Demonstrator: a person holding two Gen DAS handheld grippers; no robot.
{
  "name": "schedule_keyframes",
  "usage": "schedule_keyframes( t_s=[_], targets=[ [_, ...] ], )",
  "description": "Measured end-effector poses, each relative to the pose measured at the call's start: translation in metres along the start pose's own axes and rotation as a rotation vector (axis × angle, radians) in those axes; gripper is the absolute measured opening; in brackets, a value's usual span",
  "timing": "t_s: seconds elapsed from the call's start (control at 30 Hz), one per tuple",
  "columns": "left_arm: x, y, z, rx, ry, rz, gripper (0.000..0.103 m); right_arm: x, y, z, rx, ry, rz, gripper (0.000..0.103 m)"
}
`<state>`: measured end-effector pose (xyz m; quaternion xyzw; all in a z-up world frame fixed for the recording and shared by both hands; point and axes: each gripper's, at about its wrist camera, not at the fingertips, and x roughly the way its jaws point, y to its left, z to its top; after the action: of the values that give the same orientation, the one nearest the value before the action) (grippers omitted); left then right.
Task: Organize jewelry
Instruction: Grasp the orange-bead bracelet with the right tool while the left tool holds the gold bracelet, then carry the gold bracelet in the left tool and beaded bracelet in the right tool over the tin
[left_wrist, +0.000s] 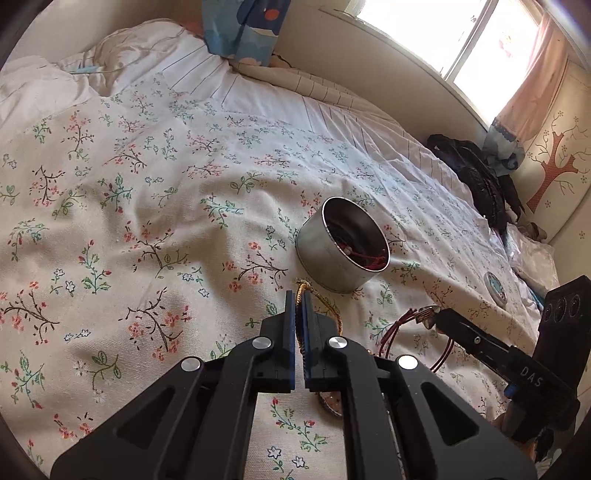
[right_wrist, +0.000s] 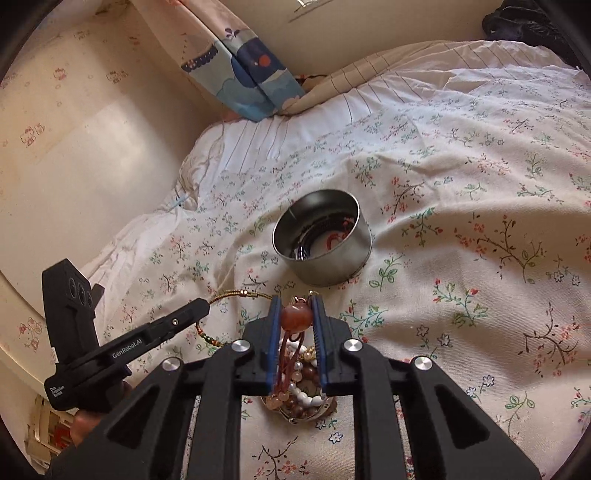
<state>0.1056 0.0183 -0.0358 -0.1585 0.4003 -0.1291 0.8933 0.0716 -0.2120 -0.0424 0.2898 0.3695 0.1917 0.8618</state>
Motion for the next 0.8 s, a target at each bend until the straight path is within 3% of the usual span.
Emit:
schedule_keyframes(
  t_s=[0.33, 0.8],
  targets=[
    [-0.014, -0.017, 0.002, 0.054, -0.071, -0.052, 0.003, -0.024, -0.001, 0.007, 0.007, -0.111, 0.002, 0.017],
    [-0.013, -0.053, 0.003, 0.195, -0.124, -0.005, 0.003, -0.033, -0.002, 0.015, 0.017, -0.173, 0.01, 0.017]
  ],
)
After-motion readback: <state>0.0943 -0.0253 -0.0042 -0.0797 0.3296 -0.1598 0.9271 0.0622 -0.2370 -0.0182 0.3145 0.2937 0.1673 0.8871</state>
